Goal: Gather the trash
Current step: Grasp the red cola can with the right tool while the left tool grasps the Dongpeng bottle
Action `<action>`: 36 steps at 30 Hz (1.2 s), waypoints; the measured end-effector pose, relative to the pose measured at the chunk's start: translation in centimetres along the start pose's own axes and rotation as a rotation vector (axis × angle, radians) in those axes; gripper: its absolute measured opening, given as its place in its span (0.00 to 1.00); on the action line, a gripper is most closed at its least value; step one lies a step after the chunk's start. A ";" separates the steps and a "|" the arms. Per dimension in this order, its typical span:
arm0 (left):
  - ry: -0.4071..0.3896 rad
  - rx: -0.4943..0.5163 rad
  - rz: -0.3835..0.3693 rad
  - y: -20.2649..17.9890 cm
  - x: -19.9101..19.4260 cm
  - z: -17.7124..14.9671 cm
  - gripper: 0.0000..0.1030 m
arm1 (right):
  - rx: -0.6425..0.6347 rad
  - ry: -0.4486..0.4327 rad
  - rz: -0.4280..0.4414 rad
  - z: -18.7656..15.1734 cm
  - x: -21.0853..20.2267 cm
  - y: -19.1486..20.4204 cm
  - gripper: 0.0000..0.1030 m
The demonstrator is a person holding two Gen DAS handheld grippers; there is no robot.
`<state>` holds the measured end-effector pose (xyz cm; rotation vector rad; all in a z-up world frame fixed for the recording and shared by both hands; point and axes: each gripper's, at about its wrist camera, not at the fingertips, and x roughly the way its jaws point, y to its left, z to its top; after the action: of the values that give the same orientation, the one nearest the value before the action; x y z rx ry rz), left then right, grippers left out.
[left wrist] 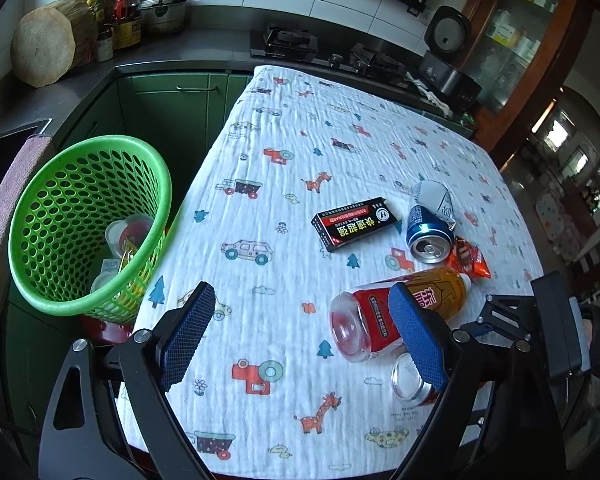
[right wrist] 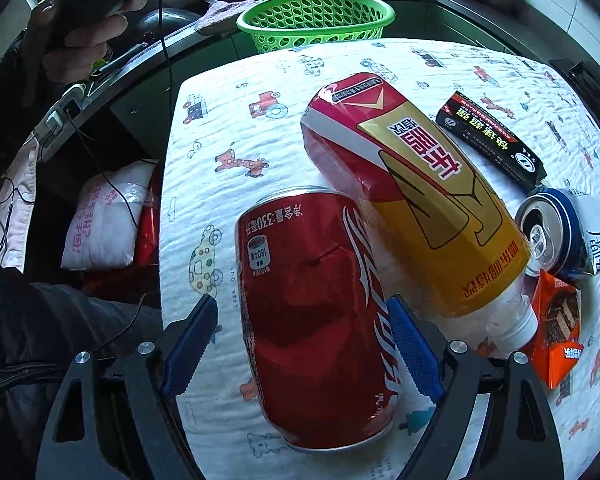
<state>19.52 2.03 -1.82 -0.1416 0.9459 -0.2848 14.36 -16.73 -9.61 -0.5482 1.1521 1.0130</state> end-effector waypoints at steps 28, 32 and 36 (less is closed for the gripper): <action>0.195 0.714 -0.187 -12.4 8.4 -1.2 0.85 | 0.541 -0.220 -0.120 -8.1 -5.4 -0.2 0.68; 0.229 0.779 -0.167 -13.0 10.3 -1.5 0.86 | 0.590 -0.227 -0.134 -8.5 -5.3 -0.3 0.68; 0.242 0.794 -0.200 -13.2 11.0 -1.5 0.87 | 0.630 -0.234 -0.138 -8.7 -5.2 -0.4 0.68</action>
<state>22.05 -13.88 -8.02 0.5407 0.9950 -0.8535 10.16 -25.76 -7.88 -0.0033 1.1299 0.5309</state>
